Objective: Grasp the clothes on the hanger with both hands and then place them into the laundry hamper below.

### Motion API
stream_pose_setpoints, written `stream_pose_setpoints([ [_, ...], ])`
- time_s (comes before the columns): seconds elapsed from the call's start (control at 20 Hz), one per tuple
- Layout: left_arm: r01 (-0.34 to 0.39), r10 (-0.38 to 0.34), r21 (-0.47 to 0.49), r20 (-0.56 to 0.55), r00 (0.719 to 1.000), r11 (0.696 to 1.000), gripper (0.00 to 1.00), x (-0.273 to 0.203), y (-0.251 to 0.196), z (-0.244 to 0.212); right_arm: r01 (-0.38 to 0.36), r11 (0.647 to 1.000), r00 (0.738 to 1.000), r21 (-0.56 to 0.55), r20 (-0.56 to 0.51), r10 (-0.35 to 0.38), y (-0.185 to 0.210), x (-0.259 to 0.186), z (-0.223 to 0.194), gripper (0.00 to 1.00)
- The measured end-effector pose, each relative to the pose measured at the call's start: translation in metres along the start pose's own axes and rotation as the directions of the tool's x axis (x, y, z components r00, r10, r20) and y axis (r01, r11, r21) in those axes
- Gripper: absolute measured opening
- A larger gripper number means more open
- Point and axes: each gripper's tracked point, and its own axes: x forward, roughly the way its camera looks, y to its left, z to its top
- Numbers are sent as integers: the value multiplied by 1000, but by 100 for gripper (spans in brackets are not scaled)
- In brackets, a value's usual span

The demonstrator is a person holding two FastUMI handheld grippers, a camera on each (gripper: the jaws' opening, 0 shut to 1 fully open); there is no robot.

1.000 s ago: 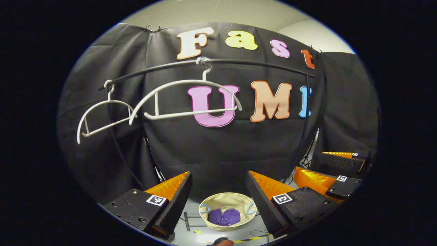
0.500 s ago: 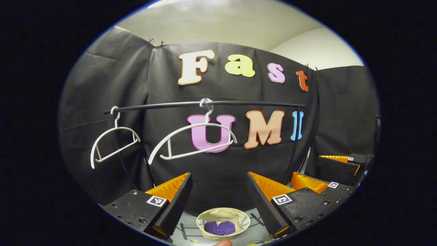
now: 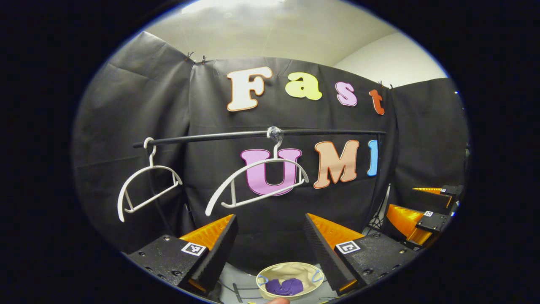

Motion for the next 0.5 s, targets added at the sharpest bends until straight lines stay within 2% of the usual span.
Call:
stream_pose_setpoints([
  [0.05, 8, -8, -6, -12, 1000, 1000, 97, 0, 1, -4, -19, 1000, 1000, 5, 8, 19, 7, -1, 1, 100],
  [0.15, 29, -29, -21, -10, 1000, 999, 96, 1, 2, -8, -35, 999, 999, 17, 2, 35, 14, -6, -2, 99],
  [0.25, 68, -67, -32, 37, 997, 997, 97, 4, -4, -2, -28, 999, 999, 29, -19, 29, 14, -11, -7, 96],
  [0.4, 132, -129, -29, 77, 989, 991, 95, 8, -16, 5, 18, 999, 1000, 44, -20, -18, 5, -25, -6, 93],
  [0.45, 144, -141, -37, 78, 987, 989, 94, 9, -17, 7, 43, 997, 999, 58, -4, -43, -2, -30, -2, 99],
  [0.5, 158, -153, -45, 83, 985, 987, 96, 8, -20, 8, 60, 995, 998, 77, 9, -61, -5, -34, 1, 99],
])
